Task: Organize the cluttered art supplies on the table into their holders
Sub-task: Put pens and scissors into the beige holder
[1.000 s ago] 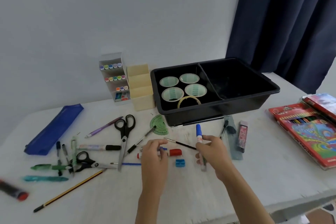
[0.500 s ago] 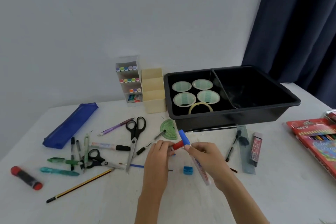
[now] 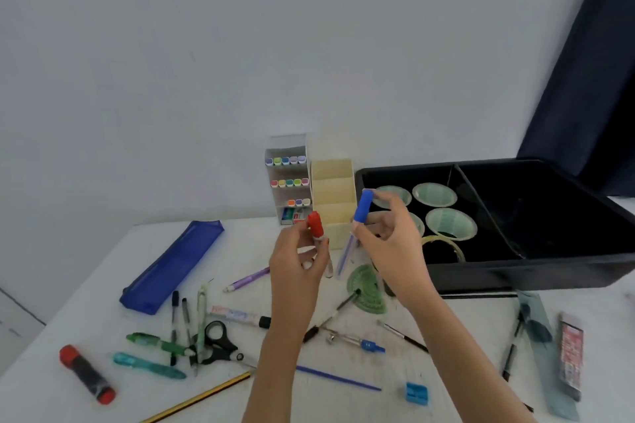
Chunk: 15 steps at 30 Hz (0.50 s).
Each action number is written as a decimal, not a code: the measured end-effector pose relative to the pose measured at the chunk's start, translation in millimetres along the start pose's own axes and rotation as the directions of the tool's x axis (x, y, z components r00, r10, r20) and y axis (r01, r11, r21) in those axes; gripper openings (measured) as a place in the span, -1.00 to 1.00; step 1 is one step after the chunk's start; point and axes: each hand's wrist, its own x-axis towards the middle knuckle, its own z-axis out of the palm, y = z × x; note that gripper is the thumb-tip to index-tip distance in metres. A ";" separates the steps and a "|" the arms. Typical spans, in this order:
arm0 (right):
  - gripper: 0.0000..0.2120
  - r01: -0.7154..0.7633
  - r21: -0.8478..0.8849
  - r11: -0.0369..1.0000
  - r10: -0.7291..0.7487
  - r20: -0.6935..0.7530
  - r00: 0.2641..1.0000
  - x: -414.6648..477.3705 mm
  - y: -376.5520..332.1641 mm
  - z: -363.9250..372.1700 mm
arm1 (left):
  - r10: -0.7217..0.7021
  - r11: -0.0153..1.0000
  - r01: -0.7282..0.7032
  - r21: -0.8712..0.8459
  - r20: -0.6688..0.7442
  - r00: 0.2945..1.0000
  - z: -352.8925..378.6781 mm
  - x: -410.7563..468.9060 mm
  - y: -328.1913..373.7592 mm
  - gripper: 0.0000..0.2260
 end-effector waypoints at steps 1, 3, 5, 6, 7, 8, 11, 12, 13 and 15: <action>-0.60 0.023 -0.003 1.000 -0.023 -0.024 0.999 10.0 -0.2 4.6 | 0.014 1.000 -0.014 -0.014 -0.006 1.000 0.3 11.1 -0.8 -0.79; -0.64 0.052 0.006 0.999 -0.051 -0.075 0.996 31.0 1.0 14.4 | 0.043 0.999 -0.044 -0.032 -0.009 0.999 2.0 34.3 -4.4 -0.79; -0.66 0.059 0.017 0.998 -0.056 -0.138 0.989 48.8 2.4 21.7 | 0.065 0.997 -0.065 -0.044 -0.009 0.998 5.6 54.1 -7.8 -0.79; -0.66 0.065 0.023 0.998 -0.060 -0.171 0.983 57.1 3.7 24.9 | 0.066 0.996 -0.067 -0.055 -0.010 0.998 8.1 63.2 -9.7 -0.80; -0.66 0.073 0.033 0.997 -0.065 -0.203 0.977 64.8 5.4 28.0 | 0.065 0.995 -0.066 -0.069 -0.009 0.998 11.0 71.4 -12.0 -0.80; -0.66 0.084 0.041 0.996 -0.072 -0.231 0.970 72.3 7.6 30.9 | 0.062 0.995 -0.063 -0.081 -0.007 0.998 14.3 79.0 -15.0 -0.80; -0.67 0.108 0.025 0.994 -0.097 -0.273 0.957 91.9 18.1 39.8 | 0.045 0.994 -0.042 -0.104 0.018 0.999 27.8 96.7 -25.9 -0.81; -0.68 0.109 0.015 0.994 -0.101 -0.271 0.957 97.1 23.5 42.8 | 0.040 0.994 -0.037 -0.105 0.027 0.999 33.1 101.2 -29.5 -0.81; -0.69 0.108 0.008 0.994 -0.103 -0.262 0.960 101.3 29.1 45.7 | 0.042 0.994 -0.039 -0.104 0.034 0.999 38.4 104.6 -32.6 -0.81; -0.71 0.109 -0.010 0.994 -0.108 -0.236 0.966 108.3 40.4 50.7 | 0.056 0.994 -0.051 -0.098 0.046 0.997 48.5 110.9 -36.8 -0.80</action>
